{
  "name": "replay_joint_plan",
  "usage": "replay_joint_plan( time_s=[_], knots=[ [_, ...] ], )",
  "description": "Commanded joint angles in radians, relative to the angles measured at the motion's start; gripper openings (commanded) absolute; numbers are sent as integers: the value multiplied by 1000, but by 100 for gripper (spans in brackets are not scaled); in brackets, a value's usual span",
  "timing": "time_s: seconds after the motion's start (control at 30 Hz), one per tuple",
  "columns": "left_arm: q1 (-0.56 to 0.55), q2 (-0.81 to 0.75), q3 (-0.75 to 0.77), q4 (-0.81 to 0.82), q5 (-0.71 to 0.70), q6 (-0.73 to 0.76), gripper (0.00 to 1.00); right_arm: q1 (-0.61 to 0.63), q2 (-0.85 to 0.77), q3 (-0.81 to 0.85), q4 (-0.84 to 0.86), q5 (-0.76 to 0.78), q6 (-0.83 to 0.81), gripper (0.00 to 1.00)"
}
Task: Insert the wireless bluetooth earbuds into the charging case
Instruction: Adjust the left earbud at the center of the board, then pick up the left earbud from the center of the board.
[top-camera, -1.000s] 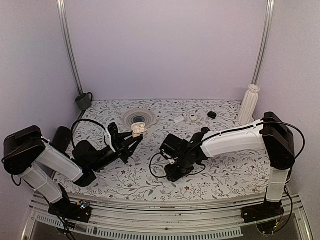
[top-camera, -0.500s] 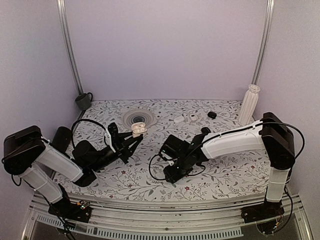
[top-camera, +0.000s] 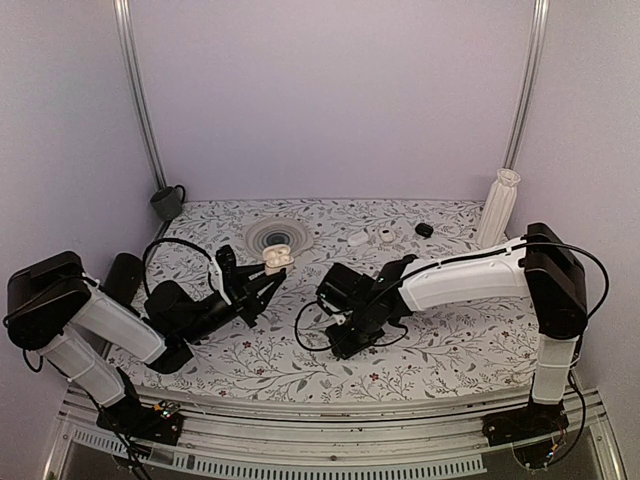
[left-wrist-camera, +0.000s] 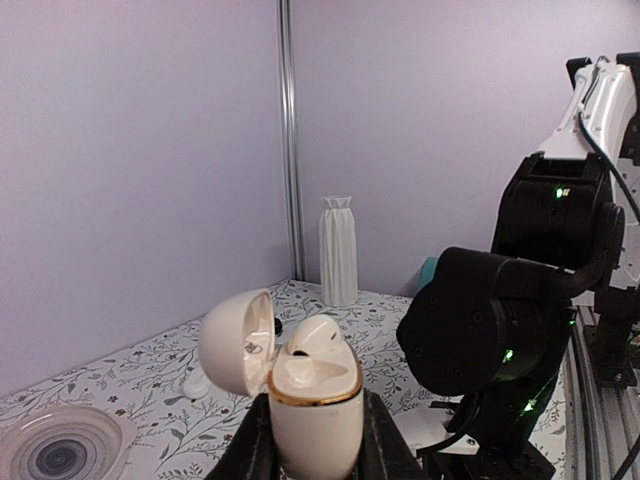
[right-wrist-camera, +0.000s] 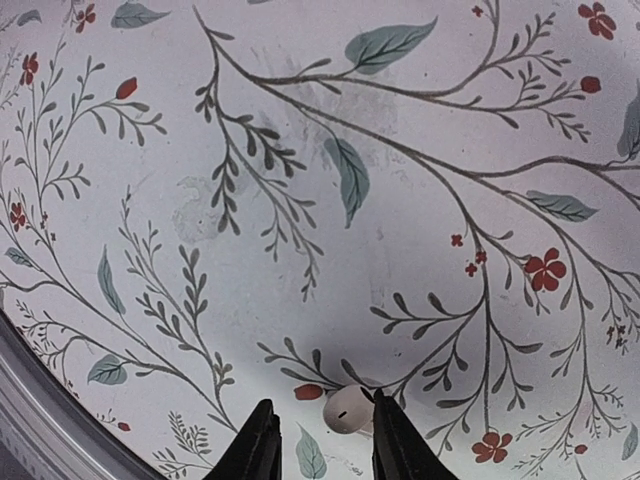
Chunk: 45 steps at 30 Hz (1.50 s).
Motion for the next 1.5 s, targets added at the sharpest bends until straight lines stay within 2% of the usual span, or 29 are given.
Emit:
replay_joint_plan(
  time_s=[0.0,0.37,0.83,1.13,1.47],
  knots=[
    [7,-19,3,72,1,-5,0,-4,23,34,-61,40,37,31],
    [8,-20,3,76,4,-7,0,-6,17,-20,33,-12,-41,31],
    [8,-27,1,70,1,-5,0,-23,53,46,-60,-21,56,28],
    [8,-26,1,68,4,-3,0,-22,9,4,-49,-97,63,38],
    [8,-22,3,71,4,-3,0,-10,-1,-5,-69,-139,78,38]
  ],
)
